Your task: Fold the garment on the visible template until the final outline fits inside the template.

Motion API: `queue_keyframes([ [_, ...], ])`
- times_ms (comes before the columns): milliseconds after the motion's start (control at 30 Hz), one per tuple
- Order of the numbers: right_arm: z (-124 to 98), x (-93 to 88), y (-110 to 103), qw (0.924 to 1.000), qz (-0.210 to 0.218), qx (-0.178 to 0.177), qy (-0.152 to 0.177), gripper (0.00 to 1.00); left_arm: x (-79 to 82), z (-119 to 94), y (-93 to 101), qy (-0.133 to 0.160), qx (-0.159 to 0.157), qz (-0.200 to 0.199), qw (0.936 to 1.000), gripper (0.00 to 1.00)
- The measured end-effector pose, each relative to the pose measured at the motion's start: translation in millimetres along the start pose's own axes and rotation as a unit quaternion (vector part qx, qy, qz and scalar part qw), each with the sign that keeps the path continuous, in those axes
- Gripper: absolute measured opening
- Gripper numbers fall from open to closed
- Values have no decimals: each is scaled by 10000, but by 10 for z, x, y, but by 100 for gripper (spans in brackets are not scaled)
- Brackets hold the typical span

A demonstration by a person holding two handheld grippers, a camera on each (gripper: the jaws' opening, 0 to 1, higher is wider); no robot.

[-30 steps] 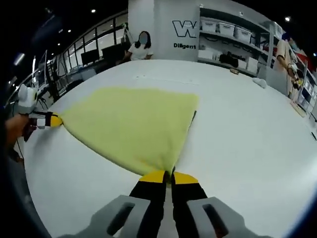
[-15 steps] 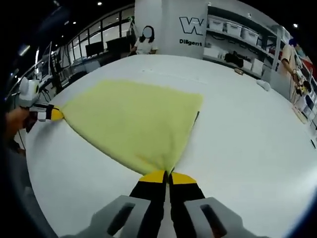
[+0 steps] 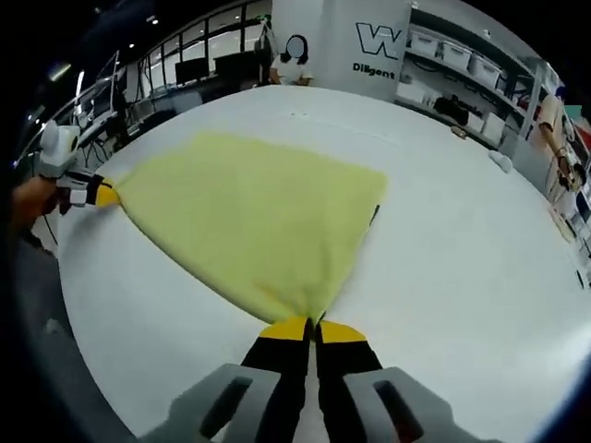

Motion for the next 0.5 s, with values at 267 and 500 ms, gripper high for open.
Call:
queue_keyframes([
  [267,-109,-102,-62,9999,-42,-48,-124,0,-66,-116,72,-93,-70,-41,9999,1],
  [500,-97,-147,-69,9998,-72,-85,-173,0,-139,-107,91,-222,-109,-33,9997,1],
])
Point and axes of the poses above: the point that each gripper's makers call its tool centre point, and the gripper's own axes: z roughly forward along the fingers, y roughly to its right, x roughly out of its top, the point moved 7 cm from there along -z, roughly backward along the fingers, and after that the axes turned 13 degrees about z, right-handed, at the moved point
